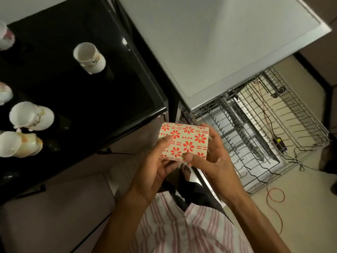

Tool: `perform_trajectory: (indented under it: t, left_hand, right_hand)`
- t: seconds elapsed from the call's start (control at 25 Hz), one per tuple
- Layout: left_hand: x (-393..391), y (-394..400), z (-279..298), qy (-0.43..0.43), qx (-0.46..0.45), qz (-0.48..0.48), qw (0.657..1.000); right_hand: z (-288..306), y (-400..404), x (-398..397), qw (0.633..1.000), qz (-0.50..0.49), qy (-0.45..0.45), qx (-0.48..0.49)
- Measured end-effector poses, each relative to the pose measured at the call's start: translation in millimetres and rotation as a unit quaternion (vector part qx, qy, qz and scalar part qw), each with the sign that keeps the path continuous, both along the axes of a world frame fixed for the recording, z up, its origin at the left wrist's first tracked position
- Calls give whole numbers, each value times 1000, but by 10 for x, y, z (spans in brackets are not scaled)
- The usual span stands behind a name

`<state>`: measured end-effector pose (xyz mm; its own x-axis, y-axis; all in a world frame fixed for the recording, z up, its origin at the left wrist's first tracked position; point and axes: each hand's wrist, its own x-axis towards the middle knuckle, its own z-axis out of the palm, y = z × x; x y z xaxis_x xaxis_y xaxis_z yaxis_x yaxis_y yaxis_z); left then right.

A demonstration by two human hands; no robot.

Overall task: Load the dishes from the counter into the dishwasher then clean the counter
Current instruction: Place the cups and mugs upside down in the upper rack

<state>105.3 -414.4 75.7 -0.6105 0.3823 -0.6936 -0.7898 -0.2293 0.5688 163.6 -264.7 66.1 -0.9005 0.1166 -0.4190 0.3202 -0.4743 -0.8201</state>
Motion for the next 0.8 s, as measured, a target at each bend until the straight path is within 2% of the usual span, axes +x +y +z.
perform_trajectory:
  t: [0.16, 0.32, 0.44, 0.56, 0.72, 0.8]
  left_hand:
    - [92, 316, -216, -57, 23, -32, 998]
    - [99, 763, -527, -42, -32, -99, 994]
    - [24, 1078, -839, 37, -134, -154, 978]
    - [-184, 1423, -1199, 136, -191, -192, 953]
    - [-682, 1849, -1782, 266, -256, -268, 890]
    - [-951, 2014, -2046, 285, -273, -282, 875]
  right_hand:
    - [-51, 165, 149, 994, -57, -31, 92]
    - [-246, 594, 191, 982, -88, -70, 154]
    - [-430, 1014, 100, 958, -59, -89, 265]
    - [-783, 1468, -158, 931, -11, -84, 354]
    - [-1453, 1931, -758, 889, 65, -67, 447]
    - [-1766, 2076, -1093, 876, 96, -44, 470]
